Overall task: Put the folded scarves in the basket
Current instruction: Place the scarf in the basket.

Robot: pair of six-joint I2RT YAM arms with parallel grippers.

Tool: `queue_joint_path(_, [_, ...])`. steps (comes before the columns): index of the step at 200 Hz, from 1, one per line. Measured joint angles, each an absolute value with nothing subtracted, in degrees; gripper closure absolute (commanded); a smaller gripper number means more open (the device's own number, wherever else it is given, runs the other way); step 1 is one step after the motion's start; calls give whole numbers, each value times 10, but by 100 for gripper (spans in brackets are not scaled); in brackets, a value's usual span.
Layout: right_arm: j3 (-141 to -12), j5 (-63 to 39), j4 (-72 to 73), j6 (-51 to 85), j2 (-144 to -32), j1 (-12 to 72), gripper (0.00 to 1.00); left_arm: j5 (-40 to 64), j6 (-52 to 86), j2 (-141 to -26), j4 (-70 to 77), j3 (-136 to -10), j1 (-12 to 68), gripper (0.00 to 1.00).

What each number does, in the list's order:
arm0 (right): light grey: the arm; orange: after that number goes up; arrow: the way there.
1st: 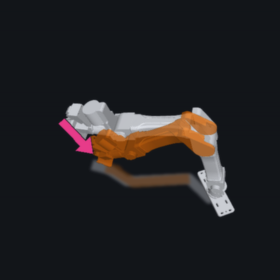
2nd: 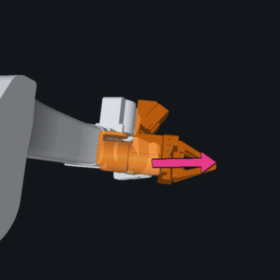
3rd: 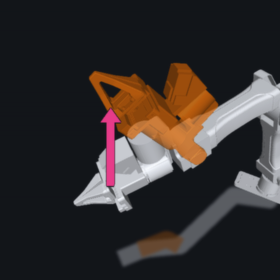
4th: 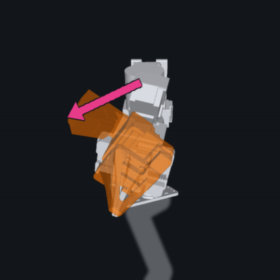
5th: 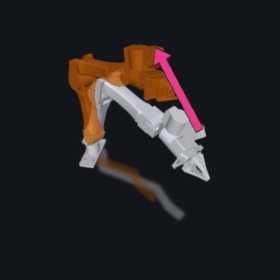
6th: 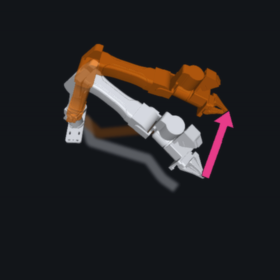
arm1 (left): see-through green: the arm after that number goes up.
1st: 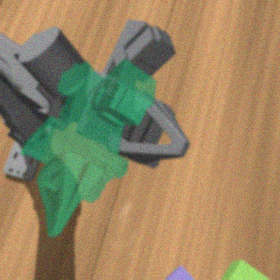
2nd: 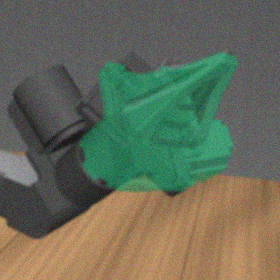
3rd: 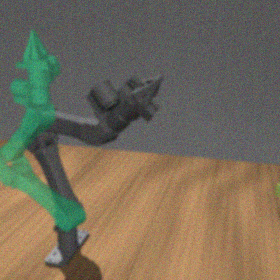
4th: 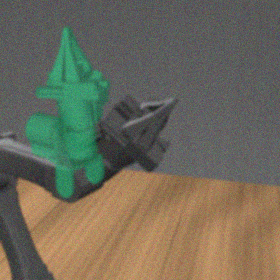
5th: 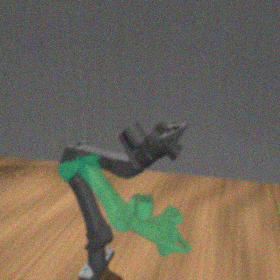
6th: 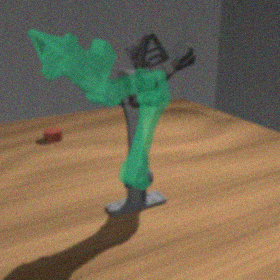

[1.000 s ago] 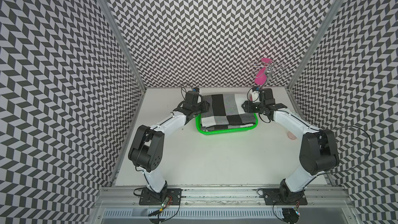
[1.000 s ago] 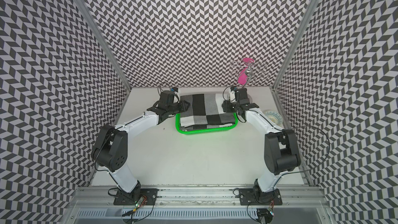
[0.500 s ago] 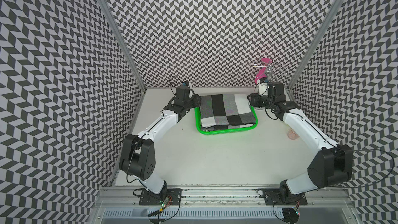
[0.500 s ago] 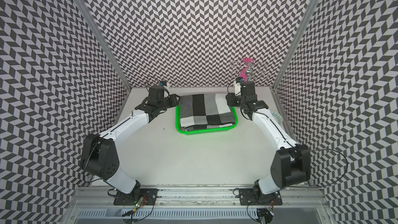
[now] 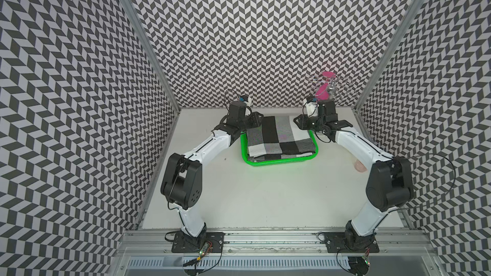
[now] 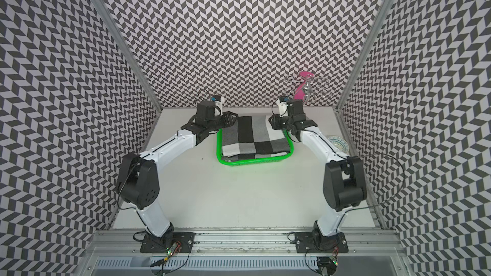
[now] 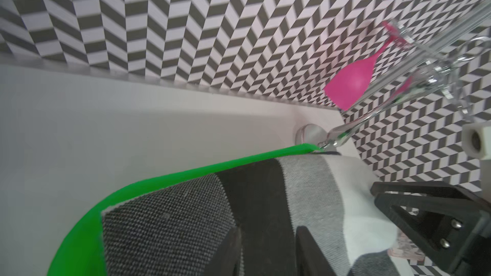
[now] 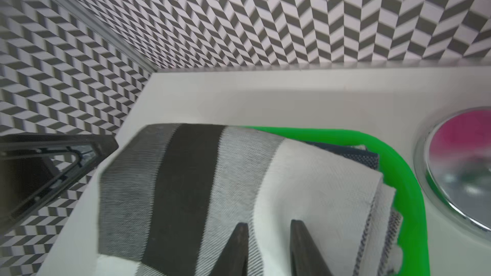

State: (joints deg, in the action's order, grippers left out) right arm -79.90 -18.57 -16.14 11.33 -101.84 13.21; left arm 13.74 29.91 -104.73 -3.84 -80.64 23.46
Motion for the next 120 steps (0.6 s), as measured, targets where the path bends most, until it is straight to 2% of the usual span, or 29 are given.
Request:
queue_joint_path(26, [-791, -180, -159, 103, -1057, 121, 71, 137, 296, -1080, -45, -799, 225, 64])
queue_joint_path(96, [-771, -171, -127, 87, -1056, 119, 67, 123, 287, -1077, -43, -777, 193, 64])
queue_joint_path(120, [-768, -170, -128, 84, -1047, 118, 63, 116, 281, -1073, -49, -777, 190, 64])
